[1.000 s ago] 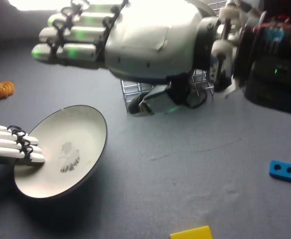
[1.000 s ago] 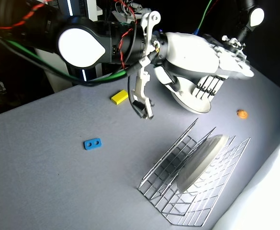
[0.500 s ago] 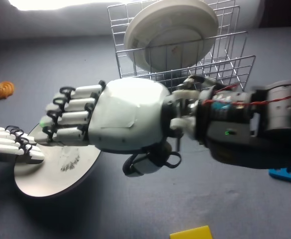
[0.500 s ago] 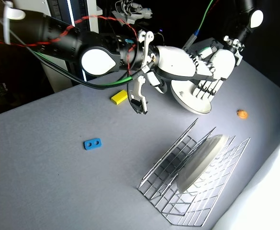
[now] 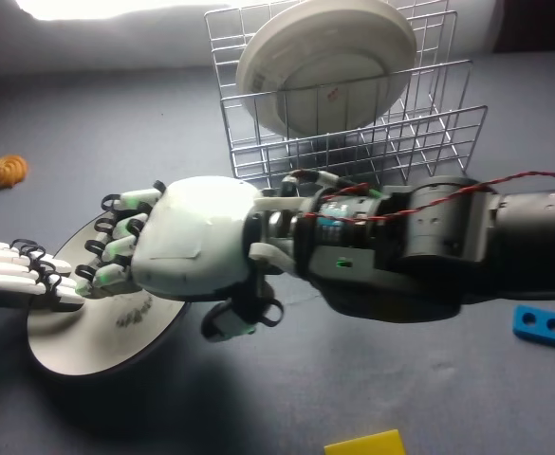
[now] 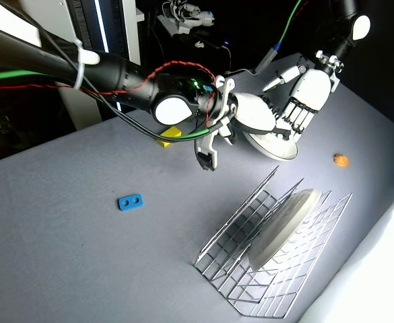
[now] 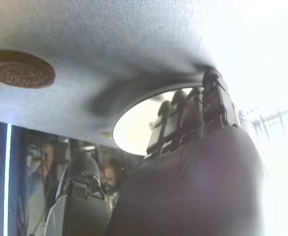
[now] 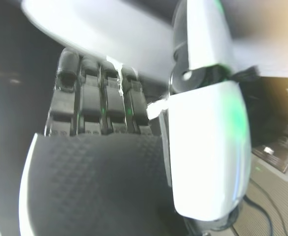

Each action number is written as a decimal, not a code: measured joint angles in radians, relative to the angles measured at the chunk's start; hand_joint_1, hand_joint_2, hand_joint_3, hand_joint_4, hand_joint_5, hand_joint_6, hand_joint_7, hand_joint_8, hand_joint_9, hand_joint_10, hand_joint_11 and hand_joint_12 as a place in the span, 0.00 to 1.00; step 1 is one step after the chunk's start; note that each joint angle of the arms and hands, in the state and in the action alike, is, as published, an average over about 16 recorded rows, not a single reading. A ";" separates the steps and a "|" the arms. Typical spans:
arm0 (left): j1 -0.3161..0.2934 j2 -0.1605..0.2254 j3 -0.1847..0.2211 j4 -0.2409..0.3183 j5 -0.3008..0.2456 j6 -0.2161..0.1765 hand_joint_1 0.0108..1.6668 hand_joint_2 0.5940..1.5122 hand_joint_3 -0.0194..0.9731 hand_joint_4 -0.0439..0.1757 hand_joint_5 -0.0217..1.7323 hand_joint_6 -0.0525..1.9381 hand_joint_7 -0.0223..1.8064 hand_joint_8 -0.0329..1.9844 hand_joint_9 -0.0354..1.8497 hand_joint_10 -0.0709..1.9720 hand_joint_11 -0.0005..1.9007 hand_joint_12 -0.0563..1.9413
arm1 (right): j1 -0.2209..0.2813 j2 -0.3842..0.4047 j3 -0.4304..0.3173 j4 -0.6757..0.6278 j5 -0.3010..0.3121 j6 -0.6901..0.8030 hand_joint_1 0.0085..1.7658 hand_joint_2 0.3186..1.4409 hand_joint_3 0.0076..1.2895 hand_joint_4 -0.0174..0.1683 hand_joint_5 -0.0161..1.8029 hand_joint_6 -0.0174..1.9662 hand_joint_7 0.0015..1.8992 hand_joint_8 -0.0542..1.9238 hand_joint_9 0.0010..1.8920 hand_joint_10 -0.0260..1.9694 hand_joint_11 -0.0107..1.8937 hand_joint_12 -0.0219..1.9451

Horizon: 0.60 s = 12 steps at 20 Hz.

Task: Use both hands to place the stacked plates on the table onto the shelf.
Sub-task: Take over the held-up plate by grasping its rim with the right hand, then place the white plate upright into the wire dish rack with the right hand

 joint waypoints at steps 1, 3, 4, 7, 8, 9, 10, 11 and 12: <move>-0.001 0.000 0.001 0.001 0.000 0.000 0.00 0.62 0.04 0.19 0.02 0.03 0.02 0.01 0.00 0.00 0.01 0.01 | -0.002 -0.015 0.015 0.000 0.000 -0.001 0.71 0.54 0.00 0.10 0.20 0.01 0.17 0.03 0.16 0.03 0.03 0.41; -0.002 -0.001 0.002 0.002 -0.001 -0.001 0.00 0.62 0.04 0.19 0.02 0.03 0.02 0.01 0.00 0.00 0.01 0.01 | -0.008 -0.041 0.040 0.000 0.005 -0.002 0.70 0.55 0.00 0.10 0.24 0.02 0.22 0.03 0.21 0.03 0.06 0.46; -0.003 -0.001 0.002 0.004 0.000 -0.001 0.00 0.62 0.04 0.19 0.02 0.03 0.02 0.01 0.00 0.00 0.01 0.01 | -0.010 -0.052 0.050 0.000 0.011 -0.003 0.70 0.56 0.00 0.10 0.27 0.03 0.24 0.04 0.24 0.03 0.08 0.48; -0.006 -0.002 0.003 0.007 0.001 -0.003 0.00 0.62 0.04 0.19 0.02 0.03 0.02 0.01 0.00 0.00 0.01 0.01 | -0.015 -0.079 0.073 -0.002 0.032 -0.006 0.69 0.57 0.01 0.09 0.34 0.08 0.33 0.08 0.33 0.06 0.16 0.54; -0.007 -0.002 0.003 0.009 0.002 -0.003 0.00 0.62 0.04 0.18 0.02 0.03 0.02 0.01 0.00 0.00 0.01 0.01 | -0.016 -0.085 0.079 -0.002 0.040 -0.008 0.69 0.57 0.01 0.09 0.36 0.10 0.35 0.09 0.36 0.09 0.18 0.55; -0.008 -0.002 0.003 0.010 0.002 -0.004 0.00 0.62 0.04 0.18 0.02 0.03 0.02 0.01 0.00 0.00 0.01 0.01 | -0.016 -0.090 0.083 -0.002 0.049 -0.008 0.68 0.57 0.01 0.08 0.37 0.12 0.37 0.11 0.38 0.12 0.21 0.56; -0.010 -0.002 0.003 0.012 0.003 -0.004 0.00 0.62 0.04 0.18 0.02 0.03 0.02 0.01 0.00 0.00 0.01 0.01 | -0.017 -0.095 0.087 -0.002 0.057 -0.009 0.68 0.57 0.01 0.07 0.39 0.14 0.39 0.13 0.40 0.16 0.24 0.58; -0.012 -0.002 0.003 0.014 0.004 -0.005 0.00 0.62 0.04 0.18 0.02 0.03 0.02 0.01 0.00 0.00 0.01 0.01 | -0.018 -0.098 0.090 -0.002 0.065 -0.010 0.68 0.58 0.01 0.07 0.41 0.16 0.41 0.15 0.42 0.20 0.26 0.58; -0.014 -0.002 0.003 0.016 0.005 -0.005 0.00 0.62 0.03 0.18 0.02 0.03 0.02 0.01 0.00 0.00 0.01 0.01 | -0.019 -0.101 0.092 -0.003 0.073 -0.011 0.68 0.58 0.01 0.06 0.43 0.18 0.43 0.17 0.44 0.23 0.28 0.59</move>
